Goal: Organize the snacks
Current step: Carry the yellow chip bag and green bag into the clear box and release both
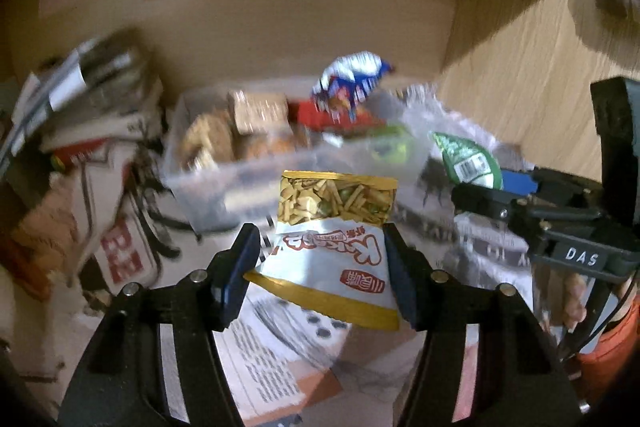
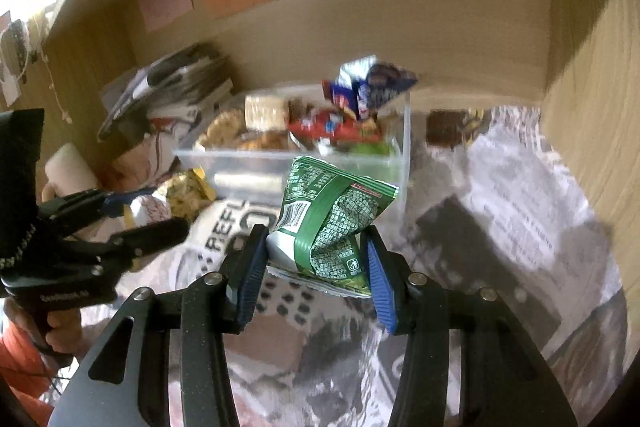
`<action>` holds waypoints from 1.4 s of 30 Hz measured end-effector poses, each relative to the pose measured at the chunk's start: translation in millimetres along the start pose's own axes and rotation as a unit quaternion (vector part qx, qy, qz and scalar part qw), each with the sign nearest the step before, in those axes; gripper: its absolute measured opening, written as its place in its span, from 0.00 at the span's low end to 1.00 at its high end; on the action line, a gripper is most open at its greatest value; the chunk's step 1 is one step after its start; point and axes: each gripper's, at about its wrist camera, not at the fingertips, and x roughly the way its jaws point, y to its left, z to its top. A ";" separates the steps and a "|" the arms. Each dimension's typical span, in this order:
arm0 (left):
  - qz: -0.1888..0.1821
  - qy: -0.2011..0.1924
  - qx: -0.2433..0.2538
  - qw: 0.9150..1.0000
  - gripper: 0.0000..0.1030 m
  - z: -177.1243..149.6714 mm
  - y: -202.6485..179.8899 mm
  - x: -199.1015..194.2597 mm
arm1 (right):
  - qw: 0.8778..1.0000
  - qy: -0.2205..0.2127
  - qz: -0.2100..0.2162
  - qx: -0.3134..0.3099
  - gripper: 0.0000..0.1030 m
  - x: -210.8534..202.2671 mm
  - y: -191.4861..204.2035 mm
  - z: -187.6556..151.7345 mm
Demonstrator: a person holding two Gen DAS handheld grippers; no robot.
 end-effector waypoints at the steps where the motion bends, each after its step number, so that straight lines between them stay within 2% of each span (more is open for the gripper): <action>1: 0.001 -0.005 0.000 1.000 0.59 4.1 2.1 -1.7 | 1.000 -0.004 0.000 -0.002 0.43 0.3 0.3 4.3; 7: 0.017 -0.036 -0.005 0.999 0.59 36.2 19.5 -5.4 | 1.000 -0.018 -0.004 -0.020 0.43 10.6 4.1 30.5; 12: 0.026 -0.044 -0.009 0.999 0.59 57.6 23.6 12.4 | 0.999 -0.019 -0.008 -0.034 0.43 27.8 4.6 53.0; 20: 0.044 -0.032 -0.018 0.998 0.59 75.8 42.6 53.6 | 0.999 0.014 -0.005 -0.052 0.43 73.4 7.8 73.2; 25: 0.048 -0.024 -0.027 0.998 0.60 78.5 51.4 71.9 | 0.998 0.025 -0.028 -0.056 0.44 92.6 6.7 74.0; 26: 0.049 -0.023 -0.028 0.998 0.62 78.1 52.3 74.1 | 0.998 0.029 -0.027 -0.055 0.48 93.5 6.0 73.1; 27: 0.048 -0.021 -0.028 0.998 0.67 77.8 52.8 75.9 | 0.998 0.030 -0.027 -0.053 0.52 93.2 5.4 71.6; 29: 0.048 -0.024 -0.029 0.998 0.68 77.4 54.7 76.4 | 0.998 0.023 -0.037 -0.054 0.60 91.5 4.3 70.5; 34: 0.048 -0.025 -0.030 0.998 0.68 75.9 55.9 68.9 | 0.998 0.013 -0.029 -0.045 0.60 76.1 1.5 68.6; 42: 0.051 -0.070 -0.028 0.996 0.68 67.4 46.8 19.9 | 0.998 -0.033 -0.028 -0.041 0.61 27.3 6.9 66.8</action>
